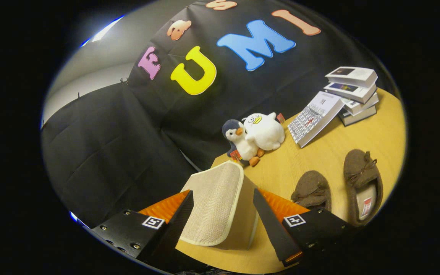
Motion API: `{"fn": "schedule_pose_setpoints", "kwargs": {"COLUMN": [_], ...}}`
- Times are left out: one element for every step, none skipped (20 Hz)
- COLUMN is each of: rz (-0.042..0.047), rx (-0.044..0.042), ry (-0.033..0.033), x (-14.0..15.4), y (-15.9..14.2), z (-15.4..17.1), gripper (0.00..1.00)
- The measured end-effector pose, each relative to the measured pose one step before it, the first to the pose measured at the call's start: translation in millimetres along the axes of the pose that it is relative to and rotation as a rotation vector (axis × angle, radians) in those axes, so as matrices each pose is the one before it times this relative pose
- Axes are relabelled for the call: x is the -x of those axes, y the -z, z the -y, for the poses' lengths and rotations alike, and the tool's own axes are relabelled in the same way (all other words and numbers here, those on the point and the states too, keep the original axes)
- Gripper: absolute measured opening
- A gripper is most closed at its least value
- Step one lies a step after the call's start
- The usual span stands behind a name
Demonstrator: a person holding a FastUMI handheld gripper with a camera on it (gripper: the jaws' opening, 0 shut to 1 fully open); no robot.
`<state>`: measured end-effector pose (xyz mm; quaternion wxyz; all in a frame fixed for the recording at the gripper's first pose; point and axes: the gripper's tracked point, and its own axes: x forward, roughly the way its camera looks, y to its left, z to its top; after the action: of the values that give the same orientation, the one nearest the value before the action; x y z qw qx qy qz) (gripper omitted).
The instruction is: Open the storage box then place both shoes into the box .Put the left shoe in first, then the right shoe, with the right side of both shoes facing outward in a uniform manner.
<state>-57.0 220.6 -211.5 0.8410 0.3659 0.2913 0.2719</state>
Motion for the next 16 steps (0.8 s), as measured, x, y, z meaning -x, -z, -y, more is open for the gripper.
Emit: {"fn": "schedule_pose_setpoints", "kwargs": {"rz": [-0.01679, -0.01232, -0.01287, -0.01945, -0.02197, -0.01776, -0.01654, -0.01804, -0.01810, -0.01895, -0.02046, -0.01797, -0.01861, -0.01627, -0.00829, -0.00270], "rx": [-0.02144, -0.02007, -0.02238, -0.02891, -0.03637, -0.04209, -0.04295, -0.04135, -0.04030, -0.04154, -0.04790, -0.05138, -0.04889, -0.03764, -0.02426, -0.02173], "ry": [-0.00232, -0.00318, -0.00367, -0.00814, -0.01315, -0.01386, -0.00517, -0.00555, -0.00619, -0.01256, -0.02157, -0.03052, -0.02432, -0.02237, -0.00808, 0.00138], "x": [-2.88, -3.84, -1.81, -3.46, -2.93, -2.82, -2.90, -3.34, -2.95, -3.16, -3.38, -2.95, -2.63, -2.76, -2.79, -2.88], "y": [7.28, 4.28, 5.48, 6.02, 7.28, 5.96, 6.00, 6.09, 7.39, 5.99, 6.98, 4.37, 6.28, 4.18, 3.91, -1.28], "z": [2.35, 2.72, 1.93, 1.61, 0.87, 1.13, 3.50, 3.21, 1.78, 1.27, -2.15, -3.48, -4.71, -4.14, -1.42, 1.80], "gripper": [0.98, 0.98, 0.98, 0.98, 0.98, 0.98, 0.98, 0.98, 0.98, 0.98, 0.98, 0.98, 0.95, 0.95, 0.95, 0.81]}}
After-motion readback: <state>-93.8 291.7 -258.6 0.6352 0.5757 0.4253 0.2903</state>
